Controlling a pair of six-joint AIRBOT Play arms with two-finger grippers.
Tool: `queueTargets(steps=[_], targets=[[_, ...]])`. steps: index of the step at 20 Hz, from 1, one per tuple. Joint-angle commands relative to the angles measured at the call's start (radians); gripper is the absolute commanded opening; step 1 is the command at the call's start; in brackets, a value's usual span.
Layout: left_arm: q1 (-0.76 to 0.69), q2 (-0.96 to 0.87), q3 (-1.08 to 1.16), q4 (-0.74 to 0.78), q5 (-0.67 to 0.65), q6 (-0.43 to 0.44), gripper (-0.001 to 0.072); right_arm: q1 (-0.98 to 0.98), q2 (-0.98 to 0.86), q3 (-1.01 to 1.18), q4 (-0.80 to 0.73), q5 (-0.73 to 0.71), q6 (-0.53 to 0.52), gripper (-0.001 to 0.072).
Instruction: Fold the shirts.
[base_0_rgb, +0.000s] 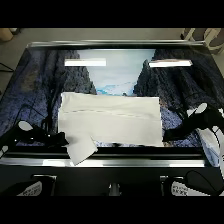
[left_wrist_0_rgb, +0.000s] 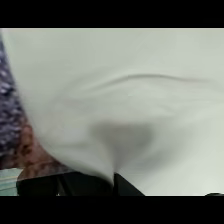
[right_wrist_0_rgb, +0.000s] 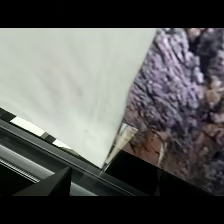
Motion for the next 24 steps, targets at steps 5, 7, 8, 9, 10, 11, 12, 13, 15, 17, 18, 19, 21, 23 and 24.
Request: queueTargets(steps=[5, 7, 8, 9, 10, 11, 12, 13, 15, 17, 18, 19, 21, 23, 24], targets=[[-0.021, -0.011, -0.002, 0.01, 0.027, 0.028, 0.003, 0.0, 0.0, -0.123, 0.119, -0.104, -0.014, 0.0549], [-0.021, -0.011, -0.002, 0.01, 0.027, 0.027, 0.0029, 0.0, 0.0, -0.148, 0.172, -0.124, -0.014, 0.0489], [-0.021, -0.011, -0.002, 0.01, 0.028, 0.028, 0.0029, 0.0, 0.0, -0.159, 0.182, -0.138, -0.016, 0.0451], [-0.021, -0.011, -0.002, 0.01, 0.029, 0.029, 0.003, 0.0, 0.0, -0.164, 0.178, -0.165, -0.021, 0.0387], [-0.021, -0.011, -0.001, 0.01, 0.028, 0.035, 0.003, 0.0, 0.001, -0.163, 0.172, -0.2, -0.022, 0.0184], [-0.021, -0.011, 0.003, 0.01, 0.028, 0.035, 0.0029, 0.0, 0.001, -0.162, 0.175, -0.225, -0.022, 0.0022], [-0.021, -0.01, 0.016, 0.01, 0.027, 0.037, 0.0029, 0.0, 0.001, -0.152, 0.181, -0.232, -0.029, 0.0016], [-0.021, -0.005, 0.037, 0.01, 0.026, 0.048, 0.0029, 0.0, 0.001, -0.134, 0.181, -0.227, -0.042, 0.0015], [-0.019, 0.006, 0.119, 0.01, 0.0, 0.05, 0.0029, 0.0, 0.001, -0.062, 0.182, -0.209, -0.056, 0.0015], [-0.016, 0.005, 0.22, 0.011, -0.041, 0.05, 0.0028, 0.0, 0.0, 0.04, 0.207, -0.238, -0.051, 0.0014], [-0.013, 0.003, 0.277, 0.011, -0.048, 0.048, 0.0027, 0.0, 0.0, 0.095, 0.224, -0.261, -0.046, 0.0014], [-0.014, -0.002, 0.333, 0.011, -0.045, 0.048, 0.0027, 0.0, -0.001, 0.149, 0.239, -0.285, -0.04, 0.0014], [-0.014, -0.042, 0.444, 0.01, -0.027, 0.028, 0.0027, 0.025, -0.019, 0.247, 0.24, -0.328, -0.04, 0.0013], [-0.014, -0.118, 0.55, 0.003, 0.0, 0.023, 0.0028, 0.078, -0.072, 0.332, 0.239, -0.418, -0.051, 0.0014], [-0.014, -0.163, 0.595, -0.007, 0.021, 0.023, 0.0027, 0.098, -0.102, 0.36, 0.24, -0.491, -0.037, 0.0014]])
